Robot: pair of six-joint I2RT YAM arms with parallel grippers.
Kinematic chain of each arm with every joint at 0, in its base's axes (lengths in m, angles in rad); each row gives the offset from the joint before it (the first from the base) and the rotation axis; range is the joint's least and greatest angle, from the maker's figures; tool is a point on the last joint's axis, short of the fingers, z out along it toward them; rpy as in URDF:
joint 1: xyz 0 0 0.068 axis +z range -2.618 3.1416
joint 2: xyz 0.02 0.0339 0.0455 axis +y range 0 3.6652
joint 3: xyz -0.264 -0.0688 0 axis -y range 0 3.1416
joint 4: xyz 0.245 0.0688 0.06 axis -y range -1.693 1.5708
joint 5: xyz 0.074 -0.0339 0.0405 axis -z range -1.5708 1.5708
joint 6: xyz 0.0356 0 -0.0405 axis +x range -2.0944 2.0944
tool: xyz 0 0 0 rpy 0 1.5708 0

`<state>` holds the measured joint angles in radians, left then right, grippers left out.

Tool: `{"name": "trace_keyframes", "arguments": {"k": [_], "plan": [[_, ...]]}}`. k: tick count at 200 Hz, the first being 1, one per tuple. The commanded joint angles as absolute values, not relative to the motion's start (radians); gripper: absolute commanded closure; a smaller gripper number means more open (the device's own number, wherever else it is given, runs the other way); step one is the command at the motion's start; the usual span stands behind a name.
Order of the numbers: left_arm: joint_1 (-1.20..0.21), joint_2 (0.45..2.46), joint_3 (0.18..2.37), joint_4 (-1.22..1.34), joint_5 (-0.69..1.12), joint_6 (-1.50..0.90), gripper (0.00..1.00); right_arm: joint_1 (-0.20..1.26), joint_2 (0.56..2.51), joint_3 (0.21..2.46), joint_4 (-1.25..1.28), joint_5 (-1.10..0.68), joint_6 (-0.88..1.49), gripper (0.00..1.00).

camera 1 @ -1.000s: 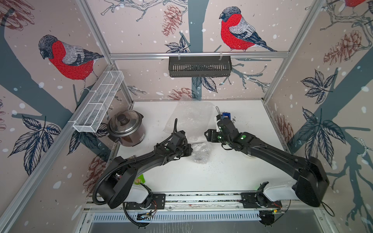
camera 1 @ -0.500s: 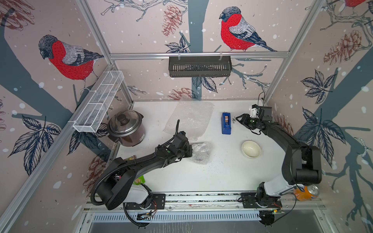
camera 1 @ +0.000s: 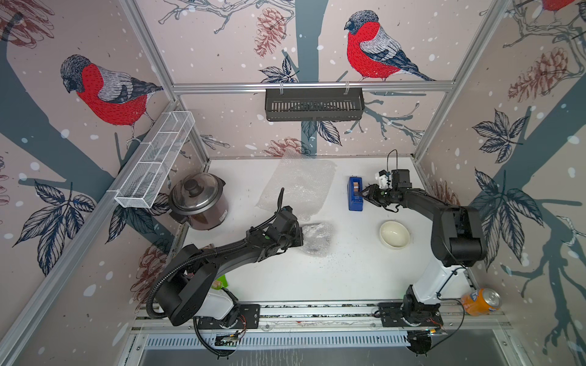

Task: Wrap bowls in bubble wrap
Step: Tear off the tape using the Tape Cutter.

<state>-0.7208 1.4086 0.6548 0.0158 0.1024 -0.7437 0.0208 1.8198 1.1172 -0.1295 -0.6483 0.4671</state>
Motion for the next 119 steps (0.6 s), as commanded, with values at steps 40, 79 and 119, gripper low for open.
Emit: {"name": "trace_keyframes", "arguments": {"k": [40, 79, 119], "plan": [[-0.724, 1.416, 0.665, 0.057, 0.094, -0.752, 1.00, 0.040, 1.841, 1.140, -0.103, -0.670, 0.449, 0.61], [-0.724, 1.417, 0.664, 0.054, 0.094, -0.749, 1.00, 0.038, 1.878, 1.157, -0.104, -0.671, 0.453, 0.63], [-0.723, 1.424, 0.661, 0.061, 0.097, -0.750, 1.00, 0.038, 1.907, 1.166, -0.089, -0.699, 0.458, 0.66]]}}
